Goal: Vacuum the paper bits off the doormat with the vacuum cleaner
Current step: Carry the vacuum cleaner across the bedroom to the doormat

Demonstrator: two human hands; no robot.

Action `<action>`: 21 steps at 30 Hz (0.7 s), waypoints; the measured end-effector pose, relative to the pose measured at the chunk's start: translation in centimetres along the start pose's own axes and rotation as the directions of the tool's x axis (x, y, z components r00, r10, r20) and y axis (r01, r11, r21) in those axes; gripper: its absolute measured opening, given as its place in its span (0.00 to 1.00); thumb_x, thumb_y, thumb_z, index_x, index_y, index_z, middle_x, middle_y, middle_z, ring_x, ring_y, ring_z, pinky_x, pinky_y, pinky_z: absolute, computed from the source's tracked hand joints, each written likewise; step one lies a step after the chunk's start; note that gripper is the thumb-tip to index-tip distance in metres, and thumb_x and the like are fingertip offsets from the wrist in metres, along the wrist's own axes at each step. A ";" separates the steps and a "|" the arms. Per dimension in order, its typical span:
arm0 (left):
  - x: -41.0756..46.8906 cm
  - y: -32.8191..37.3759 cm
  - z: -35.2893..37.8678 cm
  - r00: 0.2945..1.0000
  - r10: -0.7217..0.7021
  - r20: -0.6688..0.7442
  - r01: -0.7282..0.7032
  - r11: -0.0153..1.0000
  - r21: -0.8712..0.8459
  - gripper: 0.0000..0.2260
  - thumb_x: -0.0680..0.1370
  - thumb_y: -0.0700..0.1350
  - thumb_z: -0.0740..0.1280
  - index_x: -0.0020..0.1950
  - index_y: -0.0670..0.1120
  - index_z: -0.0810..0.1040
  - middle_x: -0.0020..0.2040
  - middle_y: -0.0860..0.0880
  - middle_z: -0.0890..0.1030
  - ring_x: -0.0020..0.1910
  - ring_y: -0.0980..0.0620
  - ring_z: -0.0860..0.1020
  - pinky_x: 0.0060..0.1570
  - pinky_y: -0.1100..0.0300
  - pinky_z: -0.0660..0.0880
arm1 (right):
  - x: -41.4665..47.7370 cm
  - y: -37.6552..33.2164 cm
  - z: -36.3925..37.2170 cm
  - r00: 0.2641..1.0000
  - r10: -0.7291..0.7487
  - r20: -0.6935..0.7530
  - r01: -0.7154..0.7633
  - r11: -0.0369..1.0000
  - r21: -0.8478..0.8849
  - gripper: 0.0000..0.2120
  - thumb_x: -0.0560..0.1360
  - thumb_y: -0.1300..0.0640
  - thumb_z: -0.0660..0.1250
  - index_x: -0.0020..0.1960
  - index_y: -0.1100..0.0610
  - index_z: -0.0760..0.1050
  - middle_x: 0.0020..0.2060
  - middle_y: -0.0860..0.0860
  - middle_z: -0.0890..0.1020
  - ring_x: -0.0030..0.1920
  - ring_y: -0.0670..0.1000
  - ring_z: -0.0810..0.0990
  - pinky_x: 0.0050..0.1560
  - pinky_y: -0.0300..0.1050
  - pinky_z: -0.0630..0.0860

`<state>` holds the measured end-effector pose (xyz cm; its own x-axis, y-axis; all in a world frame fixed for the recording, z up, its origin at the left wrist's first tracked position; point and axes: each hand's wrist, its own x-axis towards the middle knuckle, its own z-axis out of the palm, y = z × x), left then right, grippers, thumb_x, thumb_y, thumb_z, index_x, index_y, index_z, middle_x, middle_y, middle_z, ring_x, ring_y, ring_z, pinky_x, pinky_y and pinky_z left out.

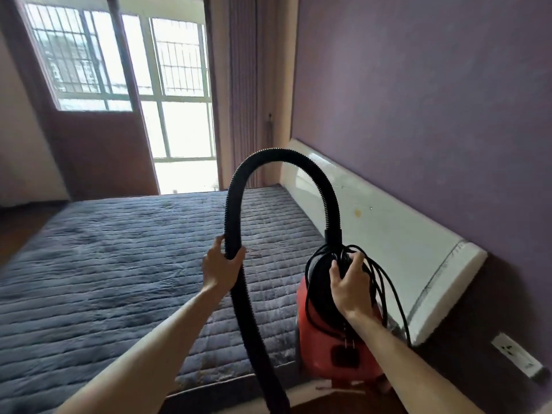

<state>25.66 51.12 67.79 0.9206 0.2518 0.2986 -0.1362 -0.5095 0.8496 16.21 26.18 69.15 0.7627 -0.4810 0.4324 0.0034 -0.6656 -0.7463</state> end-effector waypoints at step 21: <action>3.9 -17.1 -38.5 0.918 -0.103 -0.382 0.103 0.994 -0.020 0.20 0.73 0.50 0.75 0.62 0.46 0.77 0.46 0.45 0.85 0.45 0.44 0.83 0.48 0.48 0.80 | -15.0 -29.4 22.2 0.930 -0.274 0.246 0.205 0.941 0.271 0.13 0.78 0.59 0.65 0.57 0.64 0.67 0.32 0.42 0.69 0.36 0.54 0.72 0.39 0.44 0.63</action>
<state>17.49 92.50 71.22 0.7197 0.5978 0.3529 -0.0477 -0.4646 0.8842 19.01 65.61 73.37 0.8675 -0.1243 0.4816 0.3348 -0.5700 -0.7503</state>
